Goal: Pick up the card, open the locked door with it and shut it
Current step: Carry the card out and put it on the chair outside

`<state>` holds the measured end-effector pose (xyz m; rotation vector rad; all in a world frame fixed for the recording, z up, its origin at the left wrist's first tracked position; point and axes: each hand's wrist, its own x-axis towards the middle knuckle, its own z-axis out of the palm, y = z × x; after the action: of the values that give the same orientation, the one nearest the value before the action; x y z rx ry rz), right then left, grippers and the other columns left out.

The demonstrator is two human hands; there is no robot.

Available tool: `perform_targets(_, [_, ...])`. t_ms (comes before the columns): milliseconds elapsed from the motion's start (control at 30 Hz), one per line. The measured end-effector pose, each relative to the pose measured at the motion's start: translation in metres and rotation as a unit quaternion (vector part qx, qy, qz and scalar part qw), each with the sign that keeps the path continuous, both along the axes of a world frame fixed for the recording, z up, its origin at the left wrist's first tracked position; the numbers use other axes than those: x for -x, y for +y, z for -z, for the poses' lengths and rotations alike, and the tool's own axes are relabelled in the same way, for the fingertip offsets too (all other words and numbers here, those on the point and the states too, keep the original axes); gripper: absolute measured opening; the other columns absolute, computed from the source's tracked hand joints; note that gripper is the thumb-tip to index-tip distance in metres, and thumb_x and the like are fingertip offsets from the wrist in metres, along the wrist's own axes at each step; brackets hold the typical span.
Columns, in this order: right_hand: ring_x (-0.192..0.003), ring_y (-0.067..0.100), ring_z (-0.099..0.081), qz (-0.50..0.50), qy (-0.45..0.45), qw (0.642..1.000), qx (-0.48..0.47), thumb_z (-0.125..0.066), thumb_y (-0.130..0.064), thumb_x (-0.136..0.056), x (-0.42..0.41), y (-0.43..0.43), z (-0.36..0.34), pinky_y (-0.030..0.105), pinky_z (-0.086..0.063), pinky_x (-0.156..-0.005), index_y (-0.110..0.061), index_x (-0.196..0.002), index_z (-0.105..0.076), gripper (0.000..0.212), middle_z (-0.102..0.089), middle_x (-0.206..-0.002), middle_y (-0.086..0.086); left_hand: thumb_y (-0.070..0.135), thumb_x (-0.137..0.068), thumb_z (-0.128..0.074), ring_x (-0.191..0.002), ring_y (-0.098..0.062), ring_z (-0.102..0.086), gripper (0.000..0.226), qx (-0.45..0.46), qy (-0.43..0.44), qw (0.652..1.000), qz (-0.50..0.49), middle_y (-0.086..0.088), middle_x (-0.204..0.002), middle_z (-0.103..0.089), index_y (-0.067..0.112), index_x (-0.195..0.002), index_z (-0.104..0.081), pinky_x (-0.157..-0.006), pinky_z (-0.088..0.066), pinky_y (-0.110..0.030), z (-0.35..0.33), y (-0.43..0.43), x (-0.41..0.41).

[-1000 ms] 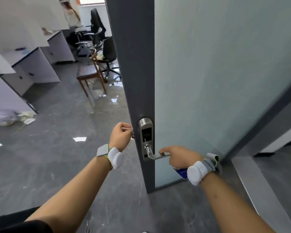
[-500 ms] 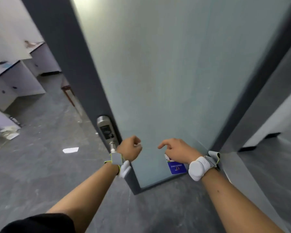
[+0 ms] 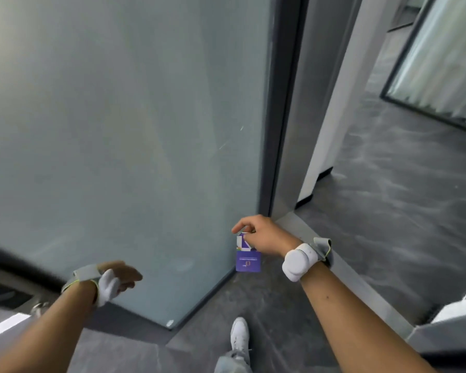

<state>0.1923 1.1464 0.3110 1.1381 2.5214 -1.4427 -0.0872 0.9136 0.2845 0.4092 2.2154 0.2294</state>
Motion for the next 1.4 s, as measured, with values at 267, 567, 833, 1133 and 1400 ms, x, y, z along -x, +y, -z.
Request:
perform_targets(267, [-0.085,0.019,-0.065,0.064,-0.008,0.998,0.003,-0.048,-0.003,-0.087,-0.005,0.096,-0.011,0.03,-0.057,-0.065,-0.021,-0.112,-0.07,0.037,-0.065,-0.088,-0.006,0.025,-0.099,-0.053,-0.042,-0.011,-0.054,0.028,-0.124,-0.133,0.972,0.152,-0.004,-0.068,-0.054,0.01,-0.076,-0.057,-0.039,-0.037,-0.017,-0.036,0.237,-0.096])
perform_targets(567, [-0.074,0.017,-0.063,0.327,0.086,0.941,-0.008,-0.051,0.01,-0.084,-0.115,0.177,-0.029,0.024,-0.056,-0.058,-0.015,-0.102,-0.07,0.036,-0.067,-0.086,0.008,0.035,-0.092,-0.054,-0.055,-0.017,-0.056,0.026,-0.23,-0.237,0.909,0.256,-0.001,-0.068,-0.06,0.018,-0.073,-0.06,-0.056,-0.037,-0.024,-0.051,0.404,-0.217])
perform_targets(833, [-0.05,0.0,-0.061,0.529,0.18,0.829,-0.013,-0.059,0.009,-0.089,-0.223,0.23,-0.044,0.02,-0.053,-0.049,-0.008,-0.092,-0.07,0.02,-0.067,-0.072,0.004,0.025,-0.098,-0.053,-0.055,-0.015,-0.053,0.028,-0.265,-0.277,0.882,0.274,0.0,-0.065,-0.058,0.018,-0.072,-0.06,-0.056,-0.037,-0.022,-0.057,0.502,-0.331])
perform_targets(1133, [-0.05,0.006,-0.057,0.588,0.307,0.748,-0.016,-0.06,0.008,-0.089,-0.307,0.349,-0.07,0.031,-0.055,-0.065,-0.005,-0.099,-0.069,0.019,-0.064,-0.072,0.008,0.028,-0.097,-0.054,-0.053,-0.016,-0.056,0.028,-0.358,-0.289,0.87,0.179,-0.002,-0.066,-0.06,0.015,-0.072,-0.058,-0.052,-0.036,-0.021,-0.105,0.637,-0.415])
perform_targets(1400, [-0.084,0.021,-0.071,0.627,0.415,0.657,0.056,-0.066,-0.004,-0.091,-0.373,0.438,-0.076,0.037,-0.062,-0.076,-0.004,-0.105,-0.067,0.015,-0.073,-0.095,0.014,0.031,-0.098,-0.052,-0.063,-0.018,-0.06,0.02,-0.391,-0.26,0.875,0.12,-0.003,-0.081,-0.066,0.014,-0.09,-0.059,-0.06,-0.045,-0.027,-0.126,0.737,-0.477])
